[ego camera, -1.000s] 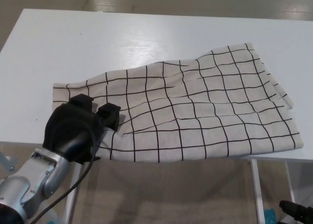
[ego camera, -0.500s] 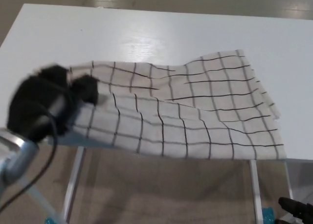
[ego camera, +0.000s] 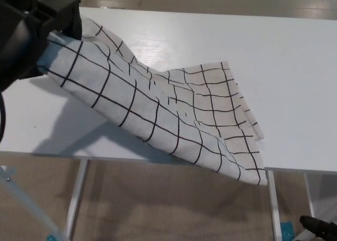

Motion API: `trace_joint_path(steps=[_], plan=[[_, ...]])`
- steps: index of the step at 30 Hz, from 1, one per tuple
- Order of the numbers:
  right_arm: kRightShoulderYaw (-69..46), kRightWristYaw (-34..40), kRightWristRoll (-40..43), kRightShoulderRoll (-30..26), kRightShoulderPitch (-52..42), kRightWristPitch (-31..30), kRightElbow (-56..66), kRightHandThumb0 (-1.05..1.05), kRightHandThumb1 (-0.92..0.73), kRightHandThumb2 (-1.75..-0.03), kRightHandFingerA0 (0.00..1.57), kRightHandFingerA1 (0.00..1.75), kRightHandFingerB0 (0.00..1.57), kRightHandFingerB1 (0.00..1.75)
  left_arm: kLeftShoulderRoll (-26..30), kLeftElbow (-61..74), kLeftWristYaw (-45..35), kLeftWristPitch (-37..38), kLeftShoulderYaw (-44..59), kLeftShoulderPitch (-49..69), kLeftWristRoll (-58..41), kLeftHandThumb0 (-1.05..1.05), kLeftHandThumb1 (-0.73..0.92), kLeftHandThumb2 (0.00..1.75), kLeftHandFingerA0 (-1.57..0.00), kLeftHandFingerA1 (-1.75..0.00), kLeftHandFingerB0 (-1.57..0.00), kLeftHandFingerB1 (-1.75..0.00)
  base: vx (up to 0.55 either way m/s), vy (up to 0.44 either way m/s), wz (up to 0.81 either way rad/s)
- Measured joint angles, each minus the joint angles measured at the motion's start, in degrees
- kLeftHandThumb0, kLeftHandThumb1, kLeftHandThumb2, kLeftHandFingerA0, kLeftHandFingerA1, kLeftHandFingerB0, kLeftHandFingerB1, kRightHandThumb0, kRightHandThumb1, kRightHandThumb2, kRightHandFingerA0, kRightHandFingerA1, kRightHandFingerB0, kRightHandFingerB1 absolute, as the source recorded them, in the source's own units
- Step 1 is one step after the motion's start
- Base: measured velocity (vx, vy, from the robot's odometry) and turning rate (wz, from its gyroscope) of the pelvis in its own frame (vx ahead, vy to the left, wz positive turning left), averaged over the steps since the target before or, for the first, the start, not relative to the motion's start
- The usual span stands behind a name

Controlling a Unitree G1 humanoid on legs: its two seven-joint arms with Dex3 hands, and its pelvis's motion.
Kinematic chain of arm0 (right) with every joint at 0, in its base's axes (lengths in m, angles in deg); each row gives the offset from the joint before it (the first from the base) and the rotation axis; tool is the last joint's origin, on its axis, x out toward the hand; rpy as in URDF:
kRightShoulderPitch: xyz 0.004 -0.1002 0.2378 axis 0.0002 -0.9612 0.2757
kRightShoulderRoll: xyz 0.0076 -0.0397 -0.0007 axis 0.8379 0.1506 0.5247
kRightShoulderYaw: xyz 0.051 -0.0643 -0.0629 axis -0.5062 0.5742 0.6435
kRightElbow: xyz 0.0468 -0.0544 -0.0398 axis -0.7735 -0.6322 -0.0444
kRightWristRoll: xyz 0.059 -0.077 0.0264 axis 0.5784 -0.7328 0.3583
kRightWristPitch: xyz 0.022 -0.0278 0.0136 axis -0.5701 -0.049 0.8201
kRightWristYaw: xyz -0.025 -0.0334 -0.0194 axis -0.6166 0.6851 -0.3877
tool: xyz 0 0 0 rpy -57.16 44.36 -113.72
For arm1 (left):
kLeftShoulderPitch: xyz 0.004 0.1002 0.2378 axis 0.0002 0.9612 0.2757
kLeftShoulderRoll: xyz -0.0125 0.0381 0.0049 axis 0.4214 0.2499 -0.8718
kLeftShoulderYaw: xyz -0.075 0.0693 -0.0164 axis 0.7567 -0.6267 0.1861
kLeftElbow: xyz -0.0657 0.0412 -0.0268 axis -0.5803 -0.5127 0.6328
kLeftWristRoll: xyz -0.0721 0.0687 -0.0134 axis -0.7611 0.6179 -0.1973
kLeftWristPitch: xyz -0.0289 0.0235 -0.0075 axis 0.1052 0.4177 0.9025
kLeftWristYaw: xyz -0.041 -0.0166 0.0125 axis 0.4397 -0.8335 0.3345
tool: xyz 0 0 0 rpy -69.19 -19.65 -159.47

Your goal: Use the left hand to fold a white towel with checkered patterns in half.

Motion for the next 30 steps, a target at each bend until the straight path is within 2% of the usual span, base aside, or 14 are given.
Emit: trace_joint_path(steps=[1, 5, 11, 12, 13, 16, 21, 22, 23, 24, 26, 27, 29, 30], plan=[[0.0, 0.0, 0.0, 0.0, 0.0, 0.0, 0.0, -0.66, -0.52, -0.67, 0.58, 0.54, 0.57, 0.48, 0.0, 0.2, -0.6, 0.0, 0.0, -0.3, -0.1, -0.25, 0.65, 0.57, -0.82, -1.75, -0.61, -1.75, 0.00, 0.000, 0.00], [0.1, -0.1, 0.0, 0.0, 0.0, -0.1, 0.1, -0.66, -0.54, -0.64, 0.57, 0.50, 0.56, 0.46, -0.5, -1.5, -3.1, -0.1, -2.0, -4.8, 0.3, -0.25, 0.64, 0.57, -0.84, -1.75, -0.62, -1.75, 0.00, 0.000, 0.00], [0.1, -0.1, -0.1, -0.1, -0.2, -0.2, 0.2, -0.66, -0.54, -0.64, 0.57, 0.51, 0.56, 0.46, -0.6, -11.9, -4.0, 1.3, -9.3, -14.9, 4.7, -0.27, 0.61, 0.56, -0.85, -1.75, -0.65, -1.74, 0.00, 0.000, 0.00], [0.1, -0.1, -0.1, -0.1, -0.2, -0.2, 0.3, -0.66, -0.53, -0.66, 0.58, 0.52, 0.57, 0.47, -0.6, -15.3, -4.0, 2.0, -11.9, -17.8, 6.3, -0.34, 0.43, 0.79, -1.17, -1.43, -0.98, -1.33, 0.00, 0.000, 0.00], [0.1, -0.1, -0.1, -0.1, -0.2, -0.2, 0.3, -0.61, -0.61, -0.59, 0.60, 0.54, 0.60, 0.44, -0.6, -15.3, -4.0, 2.0, -11.9, -17.8, 6.3, -0.34, 0.40, 0.78, -1.18, -1.43, -0.98, -1.32, 0.00, 0.000, 0.00], [0.1, -0.1, 0.0, 0.1, -0.1, -0.3, 0.7, -0.61, -0.61, -0.59, 0.61, 0.58, 0.61, 0.44, -1.0, -20.6, -4.0, 3.3, -17.0, -22.8, 9.4, -0.32, 0.39, 0.77, -1.19, -1.43, -1.00, -1.32, 0.00, 0.000, 0.00], [0.0, -0.3, 0.2, 0.1, 0.4, -0.3, 1.0, -0.61, -0.60, -0.58, 0.61, 0.53, 0.61, 0.43, -1.9, -26.0, -3.3, 4.7, -23.8, -28.4, 13.4, -0.30, 0.36, 0.76, -1.24, -1.44, -0.99, -1.28, 0.00, 0.000, 0.00], [0.0, -0.3, 0.2, 0.1, 0.5, -0.3, 1.1, -0.61, -0.60, -0.58, 0.60, 0.52, 0.60, 0.43, -2.2, -27.2, -2.9, 4.8, -25.3, -29.7, 14.4, -0.33, 0.52, 0.58, -0.93, -1.72, -0.89, -1.40, 0.00, 0.000, 0.00], [0.0, -0.3, 0.2, 0.1, 0.7, -0.3, 1.1, -0.61, -0.60, -0.58, 0.60, 0.52, 0.60, 0.43, -2.9, -29.2, -2.3, 5.0, -28.2, -31.9, 16.0, -0.33, 0.52, 0.58, -0.93, -1.72, -0.89, -1.40, 0.00, 0.000, 0.00], [0.0, -0.4, 0.2, 0.1, 0.8, -0.3, 1.1, -0.66, -0.51, -0.67, 0.59, 0.54, 0.58, 0.47, -3.1, -29.8, -2.2, 5.1, -28.9, -32.5, 16.5, -0.35, 0.52, 0.59, -0.95, -1.72, -0.91, -1.40, 0.00, 0.000, 0.00], [0.0, -0.4, 0.2, 0.1, 0.8, -0.3, 1.1, -0.66, -0.51, -0.67, 0.59, 0.54, 0.58, 0.47, -3.1, -29.8, -2.2, 5.1, -28.9, -32.5, 16.5, -0.35, 0.52, 0.59, -0.95, -1.72, -0.91, -1.40, 0.00, 0.000, 0.00], [0.0, -0.4, 0.2, 0.1, 1.0, -0.3, 1.1, -0.62, -0.60, -0.59, 0.59, 0.47, 0.61, 0.43, -5.1, -32.9, -1.1, 5.5, -34.0, -35.9, 19.4, -0.34, 0.36, 0.75, -1.28, -1.47, -0.98, -1.27, 0.00, 0.000, 0.00], [0.1, -0.5, 0.1, 0.1, 1.1, -0.3, 1.2, -0.62, -0.60, -0.59, 0.61, 0.49, 0.61, 0.43, -6.6, -34.6, -0.4, 5.7, -37.2, -37.8, 21.0, -0.35, 0.35, 0.74, -1.27, -1.48, -0.98, -1.30, 0.00, 0.000, 0.00], [0.1, -0.5, 0.1, 0.1, 1.1, -0.3, 1.3, -0.62, -0.60, -0.59, 0.62, 0.50, 0.61, 0.43, -7.6, -35.4, 0.1, 5.9, -38.7, -38.7, 21.8, -0.31, 0.51, 0.56, -0.95, -1.75, -0.77, -1.65, 0.00, 0.000, 0.00]])
